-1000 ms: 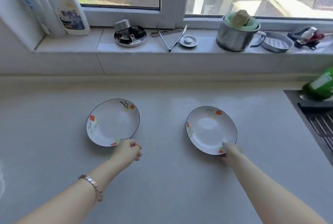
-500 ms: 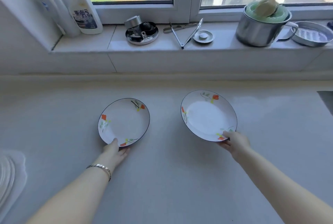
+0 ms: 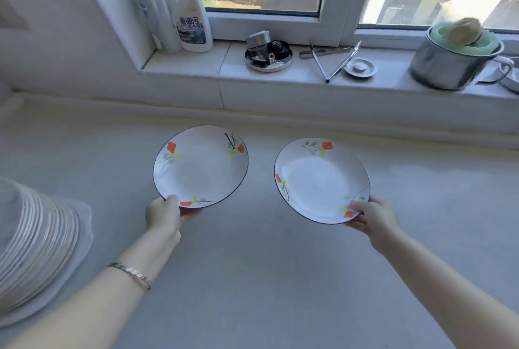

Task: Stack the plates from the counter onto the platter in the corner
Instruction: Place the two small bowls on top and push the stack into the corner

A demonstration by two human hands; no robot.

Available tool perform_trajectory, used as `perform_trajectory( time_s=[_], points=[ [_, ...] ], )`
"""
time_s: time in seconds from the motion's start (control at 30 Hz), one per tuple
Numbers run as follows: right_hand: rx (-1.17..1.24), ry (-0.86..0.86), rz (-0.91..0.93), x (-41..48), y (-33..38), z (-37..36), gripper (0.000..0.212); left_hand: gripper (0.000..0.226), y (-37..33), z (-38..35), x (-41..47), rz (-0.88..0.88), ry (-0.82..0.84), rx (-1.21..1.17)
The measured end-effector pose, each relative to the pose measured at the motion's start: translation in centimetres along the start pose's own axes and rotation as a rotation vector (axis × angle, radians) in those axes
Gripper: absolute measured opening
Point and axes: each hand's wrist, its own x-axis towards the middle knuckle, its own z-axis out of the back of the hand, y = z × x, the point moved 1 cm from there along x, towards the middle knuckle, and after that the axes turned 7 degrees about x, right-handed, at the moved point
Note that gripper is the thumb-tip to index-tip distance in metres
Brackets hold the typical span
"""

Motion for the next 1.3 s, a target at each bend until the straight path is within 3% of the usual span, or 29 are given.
perform_trajectory(
  time_s=[0.27, 0.53, 0.7, 0.97, 1.3],
  points=[
    [-0.201, 0.191, 0.127, -5.8, 0.5, -10.6, 0.024, 0.02, -8.6, 14.0, 1.0, -0.144, -0.068, -0.4],
    [-0.368, 0.442, 0.234, -15.5, -3.4, -28.0, 0.019, 0.024, -11.0, 34.2, 3.4, -0.237, -0.247, -0.505],
    [-0.452, 0.545, 0.239, -20.1, -8.5, -38.4, 0.019, 0.026, -10.5, 43.1, 4.8, -0.243, -0.304, -0.527],
    [-0.539, 0.561, 0.149, -22.4, -15.9, -48.2, 0.018, 0.024, -9.2, 49.2, 7.0, -0.17, -0.36, -0.628],
    [-0.621, 0.597, 0.121, -22.2, -18.3, -50.9, 0.02, 0.023, -8.3, 49.8, 7.6, -0.1, -0.391, -0.633]
  ],
)
